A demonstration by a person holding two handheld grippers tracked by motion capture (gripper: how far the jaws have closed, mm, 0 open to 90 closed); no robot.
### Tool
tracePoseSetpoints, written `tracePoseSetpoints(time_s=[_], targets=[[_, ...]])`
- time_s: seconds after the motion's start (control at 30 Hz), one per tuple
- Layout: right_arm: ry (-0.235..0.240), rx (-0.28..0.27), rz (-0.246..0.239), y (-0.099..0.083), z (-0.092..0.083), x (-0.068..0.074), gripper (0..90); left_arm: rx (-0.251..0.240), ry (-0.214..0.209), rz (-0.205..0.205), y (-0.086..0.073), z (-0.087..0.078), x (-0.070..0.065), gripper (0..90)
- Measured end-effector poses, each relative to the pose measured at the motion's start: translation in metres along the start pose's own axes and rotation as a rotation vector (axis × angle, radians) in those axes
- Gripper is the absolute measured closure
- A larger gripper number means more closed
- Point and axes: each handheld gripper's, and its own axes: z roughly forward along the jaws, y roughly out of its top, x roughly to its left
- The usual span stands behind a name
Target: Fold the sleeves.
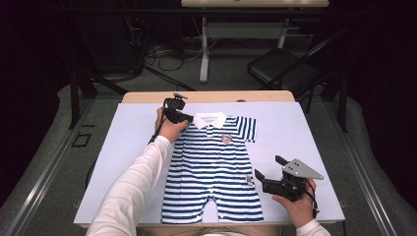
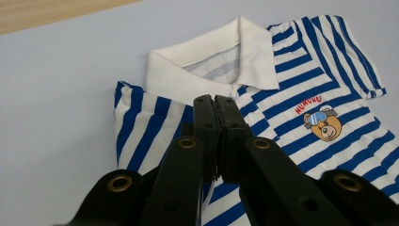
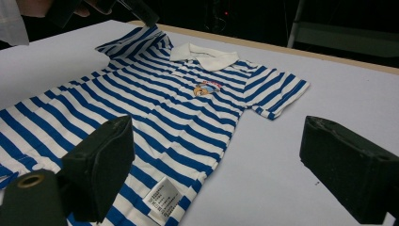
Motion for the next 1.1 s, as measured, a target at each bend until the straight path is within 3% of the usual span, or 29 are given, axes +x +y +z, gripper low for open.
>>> tracePoseSetpoints(time_s=[0.1,0.43,0.8,1.1], targets=[[0.000,-0.002,0.000,0.000,0.000,0.000,10.4,0.004,-0.003,0.001,-0.001,0.004,-0.003,88.6],[0.000,-0.001,0.000,0.000,-0.001,0.000,10.6,0.018,-0.006,0.070,-0.008,0.017,-0.012,88.6],[0.002,-0.002,0.001,0.000,0.000,0.000,10.6,0.054,-0.004,0.116,-0.015,0.027,-0.018,88.5],[0.002,-0.001,0.001,0.000,0.000,0.000,10.6,0.081,0.015,0.128,-0.018,0.036,-0.022,88.5]])
